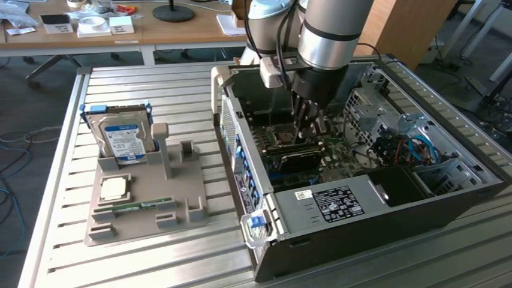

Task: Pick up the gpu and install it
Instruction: 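Press down on the gpu until it lock into place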

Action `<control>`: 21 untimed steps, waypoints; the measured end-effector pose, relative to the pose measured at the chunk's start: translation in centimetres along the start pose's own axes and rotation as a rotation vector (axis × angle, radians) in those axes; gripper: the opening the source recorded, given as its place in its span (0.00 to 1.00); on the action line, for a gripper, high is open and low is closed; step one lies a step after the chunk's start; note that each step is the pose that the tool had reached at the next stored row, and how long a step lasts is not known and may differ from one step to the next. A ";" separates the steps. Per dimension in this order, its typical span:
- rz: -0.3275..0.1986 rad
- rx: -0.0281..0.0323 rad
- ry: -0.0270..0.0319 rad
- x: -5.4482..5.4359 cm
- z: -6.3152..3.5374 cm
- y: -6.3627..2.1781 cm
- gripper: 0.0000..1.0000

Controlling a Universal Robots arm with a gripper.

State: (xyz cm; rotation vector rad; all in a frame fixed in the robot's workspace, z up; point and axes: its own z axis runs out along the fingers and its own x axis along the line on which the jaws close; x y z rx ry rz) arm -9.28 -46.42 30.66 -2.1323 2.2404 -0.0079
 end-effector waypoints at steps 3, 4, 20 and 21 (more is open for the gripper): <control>0.013 0.0003 0.0003 0.0 0.02 0.00 0.11; 0.019 0.0003 0.0006 -0.1 0.03 0.00 0.11; 0.044 -0.0166 0.0004 -0.5 0.47 -0.37 0.11; 0.044 -0.0167 0.0002 -0.5 0.49 -0.46 0.11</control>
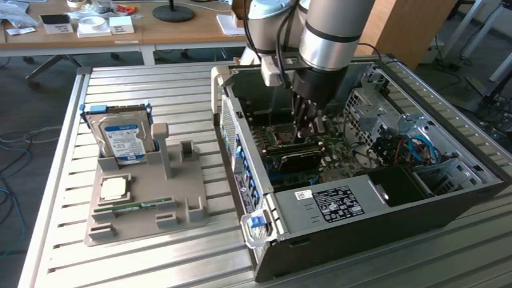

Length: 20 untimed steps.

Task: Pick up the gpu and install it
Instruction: 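Press down on the gpu until it lock into place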

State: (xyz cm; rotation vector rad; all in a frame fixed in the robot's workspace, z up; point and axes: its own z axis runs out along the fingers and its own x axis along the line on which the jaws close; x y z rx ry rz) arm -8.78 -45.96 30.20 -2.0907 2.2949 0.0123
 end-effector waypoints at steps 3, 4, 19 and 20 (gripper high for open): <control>-0.001 -0.0001 0.0002 0.0 0.02 -0.16 0.11; -0.002 -0.0001 0.0000 0.0 0.05 -0.24 0.11; -0.035 -0.0012 -0.0005 -0.2 0.39 -0.40 0.11; -0.035 -0.0011 -0.0006 -0.2 0.57 -0.39 0.11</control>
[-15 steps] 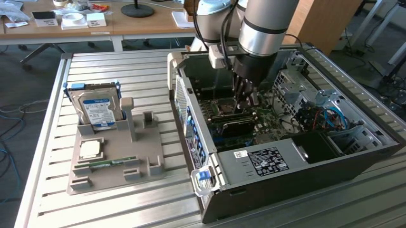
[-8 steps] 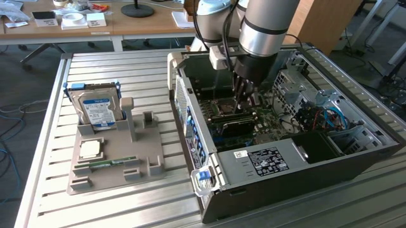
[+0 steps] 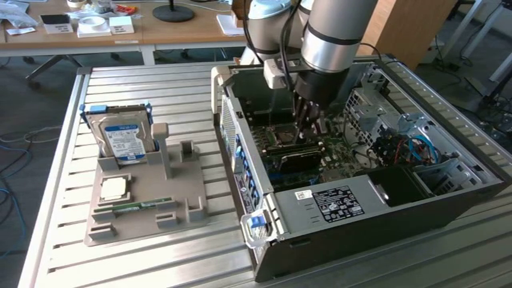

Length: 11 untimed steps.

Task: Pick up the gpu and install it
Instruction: 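Press down on the gpu until it lock into place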

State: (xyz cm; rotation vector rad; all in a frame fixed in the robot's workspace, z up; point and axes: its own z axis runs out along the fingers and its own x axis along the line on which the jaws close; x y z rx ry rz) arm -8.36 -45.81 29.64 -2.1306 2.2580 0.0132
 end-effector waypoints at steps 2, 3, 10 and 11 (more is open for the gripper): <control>0.000 -0.0001 0.0001 0.0 0.35 0.01 0.11; 0.000 -0.0001 0.0001 0.0 0.54 0.01 0.11; 0.000 -0.0002 0.0003 0.0 1.22 0.03 0.11; 0.000 -0.0002 0.0003 0.0 1.22 0.03 0.11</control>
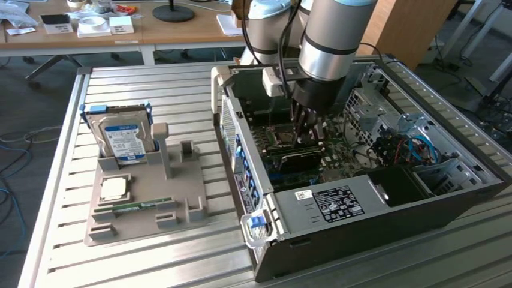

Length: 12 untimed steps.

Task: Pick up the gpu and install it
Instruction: 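Press down on the gpu until it lock into place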

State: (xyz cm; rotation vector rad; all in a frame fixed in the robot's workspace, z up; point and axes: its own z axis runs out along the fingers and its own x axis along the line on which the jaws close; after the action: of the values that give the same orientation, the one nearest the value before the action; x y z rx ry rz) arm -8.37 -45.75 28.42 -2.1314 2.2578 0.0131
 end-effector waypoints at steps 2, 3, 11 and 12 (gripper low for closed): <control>0.000 -0.0001 -0.0033 0.0 0.04 0.01 0.11; 0.000 -0.0002 -0.0063 -0.1 0.07 0.02 0.11; 0.000 -0.0004 -0.0114 -0.3 0.26 0.13 0.11; -0.001 -0.0005 -0.0112 -0.2 0.33 0.14 0.11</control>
State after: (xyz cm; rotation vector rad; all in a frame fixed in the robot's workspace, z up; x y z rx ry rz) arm -8.49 -45.48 28.10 -2.1270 2.2511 0.0255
